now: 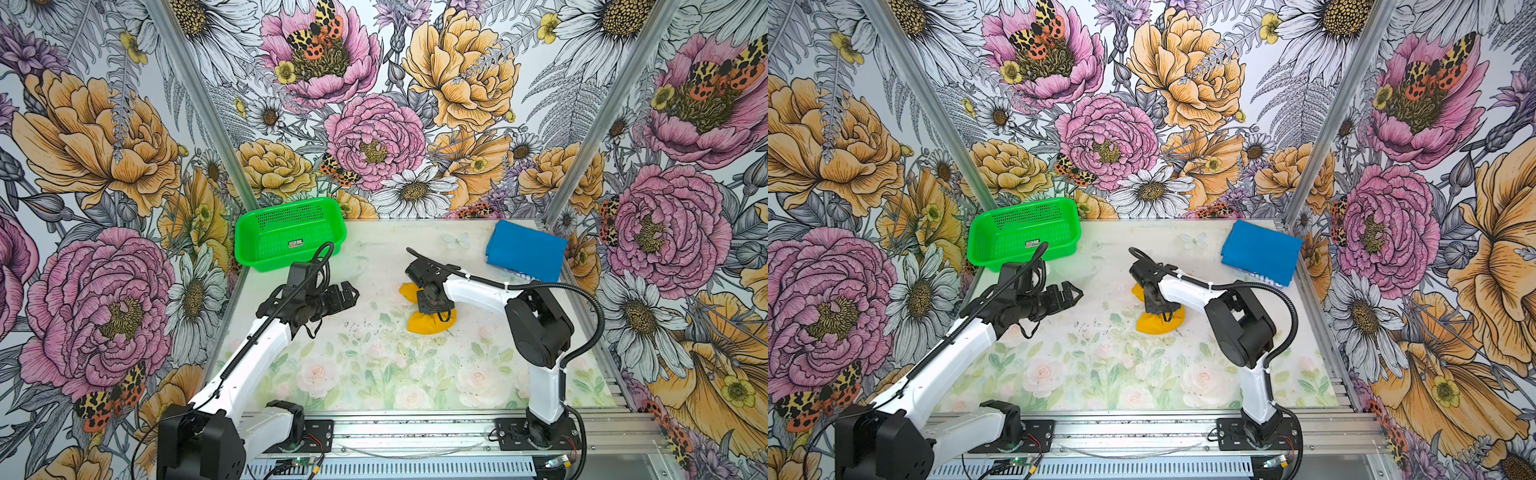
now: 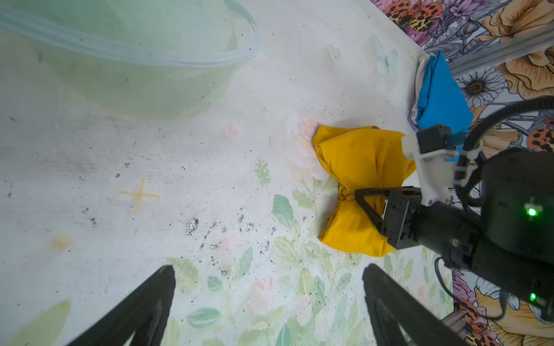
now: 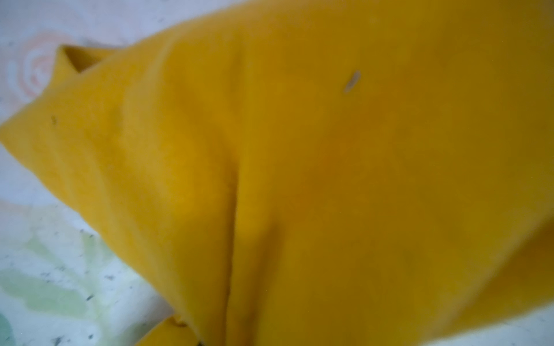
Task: Fold and stack the t-shirts
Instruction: 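Carry the yellow bundle toward the blue shirt with right gripper while left withdraws, then lower the yellow bundle onto the folded blue shirt with right gripper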
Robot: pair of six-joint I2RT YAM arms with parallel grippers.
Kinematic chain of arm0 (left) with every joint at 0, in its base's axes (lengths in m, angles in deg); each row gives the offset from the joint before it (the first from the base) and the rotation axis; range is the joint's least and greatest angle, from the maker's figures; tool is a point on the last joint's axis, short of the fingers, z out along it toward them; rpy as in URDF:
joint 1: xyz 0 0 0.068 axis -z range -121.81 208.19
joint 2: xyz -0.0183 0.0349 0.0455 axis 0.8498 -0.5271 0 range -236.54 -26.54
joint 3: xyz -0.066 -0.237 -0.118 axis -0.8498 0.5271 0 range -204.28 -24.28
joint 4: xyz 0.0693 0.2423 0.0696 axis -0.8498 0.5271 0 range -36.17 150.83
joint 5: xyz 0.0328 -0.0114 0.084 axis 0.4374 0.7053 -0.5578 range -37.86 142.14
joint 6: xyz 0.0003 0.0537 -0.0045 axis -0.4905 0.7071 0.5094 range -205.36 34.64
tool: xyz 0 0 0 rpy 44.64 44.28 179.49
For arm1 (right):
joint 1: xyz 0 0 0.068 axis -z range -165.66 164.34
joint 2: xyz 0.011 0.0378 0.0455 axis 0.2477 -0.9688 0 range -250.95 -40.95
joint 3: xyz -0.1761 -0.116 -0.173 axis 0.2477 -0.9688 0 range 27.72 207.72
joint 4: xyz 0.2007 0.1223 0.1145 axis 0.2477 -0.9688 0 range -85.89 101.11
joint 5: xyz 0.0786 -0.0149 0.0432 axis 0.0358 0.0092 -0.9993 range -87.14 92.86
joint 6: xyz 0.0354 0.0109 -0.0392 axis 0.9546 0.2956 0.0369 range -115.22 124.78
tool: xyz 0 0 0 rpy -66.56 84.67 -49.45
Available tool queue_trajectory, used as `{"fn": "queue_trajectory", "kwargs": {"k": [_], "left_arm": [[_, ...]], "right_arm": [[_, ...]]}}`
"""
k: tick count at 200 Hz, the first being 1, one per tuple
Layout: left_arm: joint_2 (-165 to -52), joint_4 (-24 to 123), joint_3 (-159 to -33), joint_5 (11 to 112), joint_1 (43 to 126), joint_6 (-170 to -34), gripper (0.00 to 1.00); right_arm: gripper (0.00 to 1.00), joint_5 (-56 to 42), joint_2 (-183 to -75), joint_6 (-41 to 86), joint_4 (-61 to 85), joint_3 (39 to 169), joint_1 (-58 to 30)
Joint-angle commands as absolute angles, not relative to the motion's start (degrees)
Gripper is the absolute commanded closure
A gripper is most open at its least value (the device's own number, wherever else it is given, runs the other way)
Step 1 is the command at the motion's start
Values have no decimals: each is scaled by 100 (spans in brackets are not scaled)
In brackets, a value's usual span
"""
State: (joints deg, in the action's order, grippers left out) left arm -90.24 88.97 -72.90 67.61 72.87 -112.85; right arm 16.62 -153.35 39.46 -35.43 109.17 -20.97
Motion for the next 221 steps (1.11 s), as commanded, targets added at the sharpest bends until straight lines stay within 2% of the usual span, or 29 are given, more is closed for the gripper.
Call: {"fn": "queue_trajectory", "kwargs": {"k": [1,46,72,102,177,221], "left_arm": [[-8853,8943,-7392,6902,7729,-10925,1],[-8859,8326,-7548,6536,9297,-10563,1],[-9002,7599,-7580,6476,10109,-10493,1],[-9547,7334,-7913,6535,10683,-10420,1],[-10646,7297,-8516,6567,11308,-10408,1],[-10689,7255,-8470,6523,11313,-10387,1]], "right_arm": [[100,1706,-14648,3429,-3700,11005,-1530],[100,893,-14333,2972,-3714,11586,199],[100,500,-14642,2771,-3731,12256,1091],[100,171,-15395,2718,-3943,13256,1827],[100,356,-17285,2553,-4601,15679,2306],[100,679,-17386,2922,-4672,15694,2412]]}}
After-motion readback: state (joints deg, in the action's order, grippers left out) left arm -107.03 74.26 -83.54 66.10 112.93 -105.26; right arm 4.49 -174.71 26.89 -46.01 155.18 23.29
